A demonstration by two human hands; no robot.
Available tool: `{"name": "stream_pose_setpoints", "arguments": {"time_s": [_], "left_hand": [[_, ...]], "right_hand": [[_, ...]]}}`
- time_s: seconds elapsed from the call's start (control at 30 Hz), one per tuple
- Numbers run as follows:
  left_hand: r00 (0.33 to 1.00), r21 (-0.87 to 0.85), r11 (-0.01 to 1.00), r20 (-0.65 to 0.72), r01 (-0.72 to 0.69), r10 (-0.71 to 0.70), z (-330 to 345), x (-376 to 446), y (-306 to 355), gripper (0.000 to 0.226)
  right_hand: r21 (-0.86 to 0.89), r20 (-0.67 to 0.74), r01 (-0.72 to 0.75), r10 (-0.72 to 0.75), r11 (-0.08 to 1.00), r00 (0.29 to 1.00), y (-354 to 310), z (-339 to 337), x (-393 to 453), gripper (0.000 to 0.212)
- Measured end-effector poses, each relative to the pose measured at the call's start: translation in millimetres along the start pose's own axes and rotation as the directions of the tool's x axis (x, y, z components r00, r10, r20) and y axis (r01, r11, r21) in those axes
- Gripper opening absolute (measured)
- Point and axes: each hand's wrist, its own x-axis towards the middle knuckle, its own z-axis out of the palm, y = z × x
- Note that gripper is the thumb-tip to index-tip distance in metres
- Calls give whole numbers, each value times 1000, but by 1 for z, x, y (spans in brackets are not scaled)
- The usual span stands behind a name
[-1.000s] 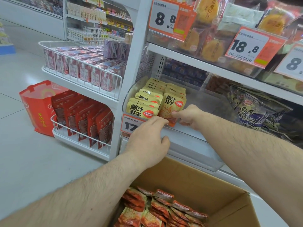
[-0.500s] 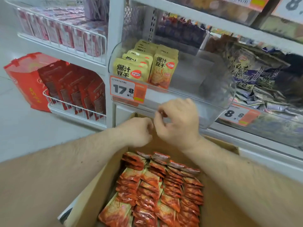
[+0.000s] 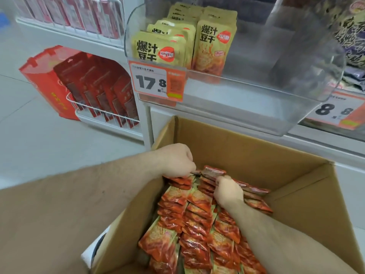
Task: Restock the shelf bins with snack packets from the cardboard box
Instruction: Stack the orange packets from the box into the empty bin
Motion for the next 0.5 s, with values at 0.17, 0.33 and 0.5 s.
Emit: {"name": "stream_pose_setpoints", "arguments": {"time_s": [0.17, 0.33, 0.5], "left_hand": [[948, -317, 895, 70, 315, -310, -2, 0, -3, 43], [845, -685, 500, 374, 530, -382, -8, 6, -3, 77], [933, -594, 728, 130, 343, -334, 2, 9, -3, 15]], "right_hand": [[371, -398, 249, -89, 895, 913, -6, -15, -29, 8], [417, -655, 618, -251, 666, 713, -30, -42, -76, 7], [333, -619, 722, -437, 606, 652, -20, -47, -78, 30]]}}
